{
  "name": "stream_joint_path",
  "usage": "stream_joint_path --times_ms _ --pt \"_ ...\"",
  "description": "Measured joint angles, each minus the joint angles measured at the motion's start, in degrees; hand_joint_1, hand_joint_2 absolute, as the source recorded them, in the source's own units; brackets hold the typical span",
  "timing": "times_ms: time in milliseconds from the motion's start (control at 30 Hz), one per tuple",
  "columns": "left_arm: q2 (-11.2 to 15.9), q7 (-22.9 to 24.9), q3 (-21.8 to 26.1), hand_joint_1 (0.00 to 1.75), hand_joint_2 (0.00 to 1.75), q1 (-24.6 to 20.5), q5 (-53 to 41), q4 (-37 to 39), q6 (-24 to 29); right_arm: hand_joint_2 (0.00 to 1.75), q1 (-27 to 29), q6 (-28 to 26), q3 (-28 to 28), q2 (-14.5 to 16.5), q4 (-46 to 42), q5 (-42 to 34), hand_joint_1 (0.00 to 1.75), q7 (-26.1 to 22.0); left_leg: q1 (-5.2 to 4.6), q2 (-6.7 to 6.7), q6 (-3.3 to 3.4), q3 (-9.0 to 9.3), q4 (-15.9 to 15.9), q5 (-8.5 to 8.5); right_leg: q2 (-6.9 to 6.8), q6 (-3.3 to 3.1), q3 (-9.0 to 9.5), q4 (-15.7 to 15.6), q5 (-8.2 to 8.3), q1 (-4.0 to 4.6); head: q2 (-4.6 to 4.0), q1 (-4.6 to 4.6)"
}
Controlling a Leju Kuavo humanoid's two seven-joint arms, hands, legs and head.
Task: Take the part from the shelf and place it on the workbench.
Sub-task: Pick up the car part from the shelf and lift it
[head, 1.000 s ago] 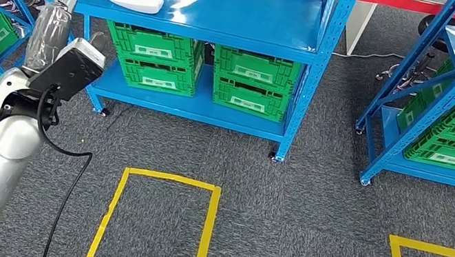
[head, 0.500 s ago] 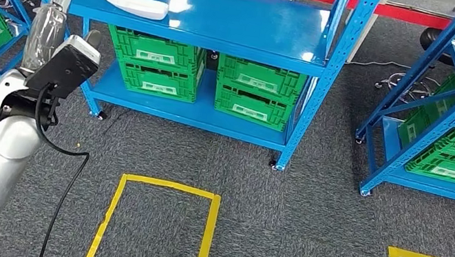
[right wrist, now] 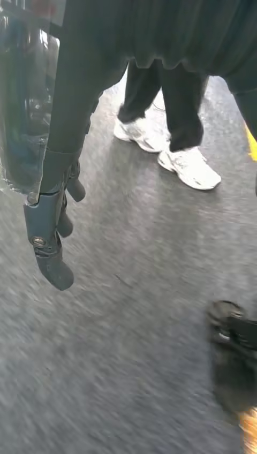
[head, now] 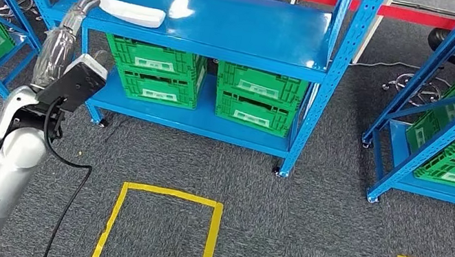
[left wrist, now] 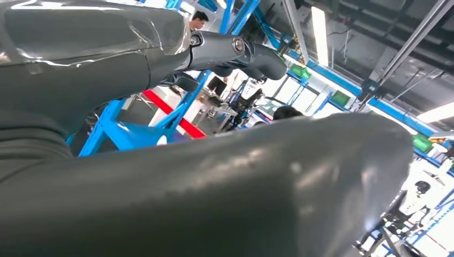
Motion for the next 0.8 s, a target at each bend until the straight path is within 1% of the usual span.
stream_joint_path --times_ms 33,67,100,133,167,200,233,267,300,367,400,433,467,500,567,600,633,667,700,733,767,800 --pt "0.05 0.03 0.05 0.00 0.00 0.09 0.04 0.15 -0.12 1.75 -0.19 0.35 0.15 0.15 -0.11 0.03 0.00 0.03 0.35 0.10 -0.44 -2.38 3.65 -1.23 0.04 -0.12 0.31 0.02 -0.30 -0.01 0.00 -0.05" --pt "0.10 0.04 0.07 0.00 0.00 0.29 0.10 0.33 -0.18 1.75 -0.28 0.66 0.37 0.27 -0.20 0.12 0.00 0.15 0.69 0.21 -0.83 -4.66 6.61 -2.36 0.07 -0.11 0.61 0.03 -0.62 -0.01 0.00 -0.03" --pt "0.22 0.02 0.10 0.00 0.00 0.54 0.22 0.50 -0.20 1.75 -0.30 0.94 0.66 0.38 -0.28 0.29 0.00 0.36 0.96 0.34 -1.12 -6.32 8.14 -2.86 0.12 -0.03 0.95 0.06 -0.99 -0.01 0.00 -0.04" --pt "0.39 -0.04 0.18 0.00 0.00 0.78 0.38 0.61 -0.19 1.75 -0.28 1.17 0.93 0.42 -0.35 0.51 0.00 0.62 1.15 0.43 -1.29 -6.98 7.70 -2.34 0.16 0.07 1.37 0.07 -1.36 -0.01 0.00 -0.04" --pt "0.62 -0.12 0.32 0.00 0.00 0.94 0.55 0.67 -0.16 1.75 -0.25 1.31 1.16 0.39 -0.41 0.70 0.00 0.86 1.26 0.49 -1.26 -6.47 5.19 -0.52 0.19 0.18 1.88 0.07 -1.75 0.00 0.00 -0.04" --pt "0.86 -0.26 0.55 0.00 0.00 1.03 0.79 0.69 -0.13 1.75 -0.22 1.27 1.32 0.31 -0.48 0.79 0.00 1.01 1.23 0.52 -1.01 -5.14 1.30 2.24 0.22 0.31 2.42 0.04 -2.16 0.01 0.00 -0.04" --pt "1.06 -0.45 0.80 0.00 0.00 1.05 1.09 0.69 -0.10 1.75 -0.22 1.06 1.39 0.22 -0.53 0.65 0.00 1.08 1.08 0.50 -0.62 -3.65 -2.60 4.74 0.23 0.51 2.95 0.01 -2.55 0.03 0.00 -0.02" --pt "1.21 -0.70 1.02 0.00 0.00 1.02 1.46 0.71 -0.14 1.75 -0.22 0.71 1.41 0.10 -0.61 0.30 0.00 1.09 0.85 0.47 -0.18 -2.43 -5.63 6.27 0.26 0.77 3.33 -0.08 -2.90 0.06 0.00 -0.01" --pt "1.29 -0.99 1.17 0.00 0.00 0.93 1.86 0.73 -0.21 1.75 -0.19 0.29 1.42 -0.06 -0.68 -0.18 0.00 1.08 0.58 0.45 0.25 -1.61 -7.41 6.95 0.27 1.09 3.61 -0.22 -3.14 0.07 0.00 -0.02" --pt "1.21 -1.44 1.20 0.00 0.00 0.52 2.34 0.84 -0.46 1.75 -0.03 -0.22 1.35 -0.42 -0.83 -1.35 0.00 0.88 0.25 0.38 1.02 -0.84 -8.39 6.60 0.18 1.92 4.01 -0.07 -3.04 0.15 0.00 -0.02" --pt "1.04 -1.55 1.13 0.00 0.00 0.24 2.43 0.91 -0.61 1.75 0.07 -0.23 1.30 -0.60 -0.91 -1.84 0.00 0.69 0.31 0.38 1.40 -0.23 -8.78 6.75 0.09 2.20 4.05 0.32 -3.12 0.13 0.00 0.01" --pt "0.76 -1.60 1.03 0.00 0.00 -0.15 2.45 1.01 -0.79 1.75 0.10 -0.12 1.24 -0.72 -0.98 -2.22 0.00 0.40 0.41 0.38 1.76 0.32 -9.10 6.82 0.02 2.36 3.66 1.50 -3.42 0.14 0.00 0.06" --pt "0.41 -1.62 0.91 0.00 0.00 -0.57 2.49 1.12 -0.96 1.75 0.09 0.04 1.20 -0.80 -1.04 -2.45 0.00 0.15 0.52 0.37 2.06 0.84 -9.27 6.80 -0.01 2.32 2.56 3.61 -4.24 0.08 0.00 0.11" --pt "0.03 -1.63 0.75 0.00 0.00 -0.94 2.59 1.24 -1.08 1.75 0.08 0.19 1.18 -0.86 -1.10 -2.56 0.00 -0.05 0.55 0.41 2.26 1.13 -9.38 6.73 -0.01 2.20 0.62 6.86 -5.38 0.00 0.00 0.14" --pt "-0.59 -1.63 0.32 0.00 0.00 -1.38 3.06 1.54 -1.16 1.75 0.18 0.35 1.18 -0.92 -1.14 -2.50 0.00 -0.42 0.40 0.35 2.52 1.30 -9.33 6.36 -0.02 2.06 -4.35 14.44 -7.87 -0.07 0.00 0.17" --pt "-0.74 -1.63 0.10 0.00 0.00 -1.34 3.47 1.67 -1.07 1.75 0.35 0.34 1.20 -0.97 -1.16 -2.38 0.00 -0.67 0.36 0.29 2.51 1.43 -9.28 6.11 -0.02 2.24 -6.26 16.66 -8.46 -0.11 0.00 0.16" --pt "-0.76 -1.63 -0.07 0.00 0.00 -1.19 3.90 1.77 -0.90 1.75 0.54 0.31 1.22 -1.09 -1.22 -2.26 0.00 -0.92 0.36 0.22 2.43 1.64 -9.20 5.81 -0.04 2.68 -7.17 16.88 -8.20 -0.19 0.00 0.18" --pt "-0.70 -1.64 -0.16 0.00 0.00 -0.97 4.34 1.83 -0.64 1.75 0.74 0.23 1.26 -1.27 -1.31 -2.15 0.00 -1.13 0.41 0.16 2.26 1.93 -9.04 5.44 -0.07 3.30 -6.87 14.75 -6.85 -0.32 0.00 0.17" --pt "-0.61 -1.68 -0.20 0.00 0.00 -0.76 4.69 1.85 -0.35 1.75 0.90 0.15 1.29 -1.46 -1.40 -2.10 0.00 -1.24 0.47 0.14 2.01 2.26 -8.80 4.99 -0.11 4.02 -5.60 10.88 -4.76 -0.49 0.00 0.18" --pt "-0.51 -1.73 -0.21 0.00 0.00 -0.56 4.99 1.86 -0.08 1.75 1.02 0.02 1.32 -1.67 -1.48 -2.10 0.00 -1.26 0.51 0.13 1.69 2.55 -8.43 4.48 -0.22 4.41 -4.17 6.83 -2.73 -0.60 0.00 0.18" --pt "-0.43 -1.81 -0.21 0.00 0.00 -0.37 5.20 1.87 0.14 1.75 1.11 -0.12 1.35 -1.84 -1.54 -2.10 0.00 -1.26 0.50 0.12 1.31 2.71 -8.06 3.96 -0.35 4.08 -2.97 3.65 -1.69 -0.60 0.00 0.18" --pt "-0.33 -1.90 -0.20 0.00 0.00 -0.20 5.33 1.89 0.32 1.75 1.21 -0.31 1.39 -2.02 -1.59 -2.10 0.00 -1.25 0.47 0.11 0.90 2.76 -7.76 3.50 -0.45 3.51 -2.17 1.90 -1.09 -0.49 0.00 0.17"
